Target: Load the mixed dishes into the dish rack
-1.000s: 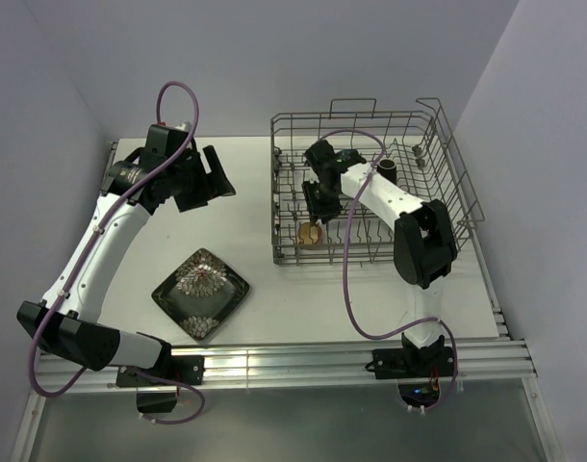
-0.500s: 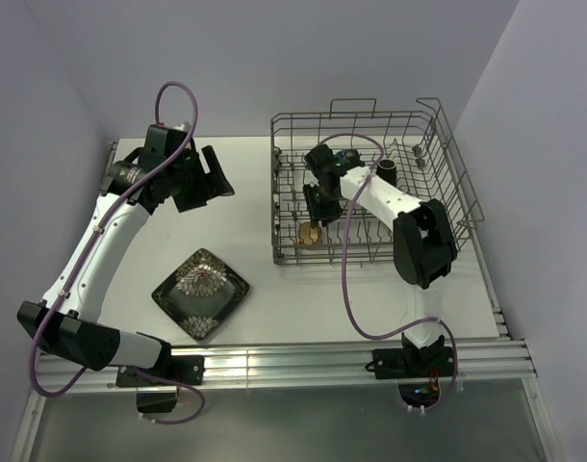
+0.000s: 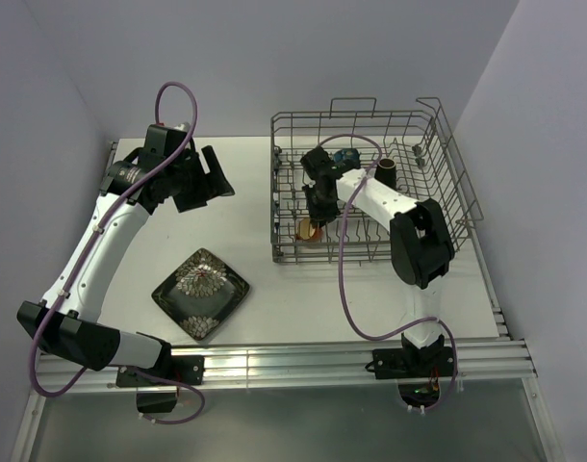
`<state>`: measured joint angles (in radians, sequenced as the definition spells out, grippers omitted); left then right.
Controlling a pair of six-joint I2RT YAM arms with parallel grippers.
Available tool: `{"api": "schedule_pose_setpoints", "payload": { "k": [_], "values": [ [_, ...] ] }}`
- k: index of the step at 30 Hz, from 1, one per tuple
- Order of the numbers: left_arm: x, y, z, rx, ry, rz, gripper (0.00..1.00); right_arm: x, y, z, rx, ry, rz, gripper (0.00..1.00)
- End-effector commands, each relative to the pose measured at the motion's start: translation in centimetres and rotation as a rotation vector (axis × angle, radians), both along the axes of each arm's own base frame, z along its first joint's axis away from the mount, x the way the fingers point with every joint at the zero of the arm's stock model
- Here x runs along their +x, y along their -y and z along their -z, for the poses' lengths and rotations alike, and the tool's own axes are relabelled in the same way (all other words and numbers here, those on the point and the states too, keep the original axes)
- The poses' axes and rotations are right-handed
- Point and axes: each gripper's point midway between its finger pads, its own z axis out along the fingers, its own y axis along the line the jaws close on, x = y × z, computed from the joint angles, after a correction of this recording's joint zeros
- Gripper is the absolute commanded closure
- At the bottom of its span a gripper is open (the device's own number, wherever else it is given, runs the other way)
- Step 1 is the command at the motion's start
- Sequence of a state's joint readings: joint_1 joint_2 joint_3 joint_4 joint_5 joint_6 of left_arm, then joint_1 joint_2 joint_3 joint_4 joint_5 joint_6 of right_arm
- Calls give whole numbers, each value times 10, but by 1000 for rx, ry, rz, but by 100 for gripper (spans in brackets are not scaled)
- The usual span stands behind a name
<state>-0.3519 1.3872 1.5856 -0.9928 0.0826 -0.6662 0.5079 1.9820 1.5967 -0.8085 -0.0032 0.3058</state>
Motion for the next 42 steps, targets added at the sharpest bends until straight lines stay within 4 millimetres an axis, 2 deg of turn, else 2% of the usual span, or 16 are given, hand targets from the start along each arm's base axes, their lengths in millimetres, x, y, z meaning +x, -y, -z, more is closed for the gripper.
{"api": "schedule_pose_setpoints", "payload": {
  "k": [1, 5, 9, 13, 15, 18, 20, 25, 36, 42],
  "values": [
    [-2, -1, -8, -10, 30, 14, 21, 12, 16, 24, -105, 35, 44, 77],
    [-2, -1, -8, -11, 30, 13, 21, 10, 25, 24, -165, 48, 73, 80],
    [-3, -1, -8, -13, 30, 10, 21, 7, 33, 28, -223, 38, 86, 78],
    [-3, -1, -7, -13, 27, 10, 21, 5, 34, 30, -234, 33, 82, 79],
    [-3, -1, -7, -17, 27, 11, 21, 3, 34, 33, -239, 22, 75, 83],
    [-4, -1, -6, -16, 24, 13, 21, 2, 34, 34, -242, 17, 76, 96],
    [-4, -1, -7, -17, 25, 12, 21, 3, 35, 34, -242, 18, 84, 100],
    [-5, -1, -8, -18, 27, 12, 21, 9, 39, 23, -269, 54, 96, 100],
    [-5, 0, -5, -23, 20, 13, 22, 30, 46, -19, -312, 165, 62, 100],
    [-5, 0, -5, -24, 19, 14, 22, 33, 48, -34, -324, 196, 38, 100]
  ]
}}
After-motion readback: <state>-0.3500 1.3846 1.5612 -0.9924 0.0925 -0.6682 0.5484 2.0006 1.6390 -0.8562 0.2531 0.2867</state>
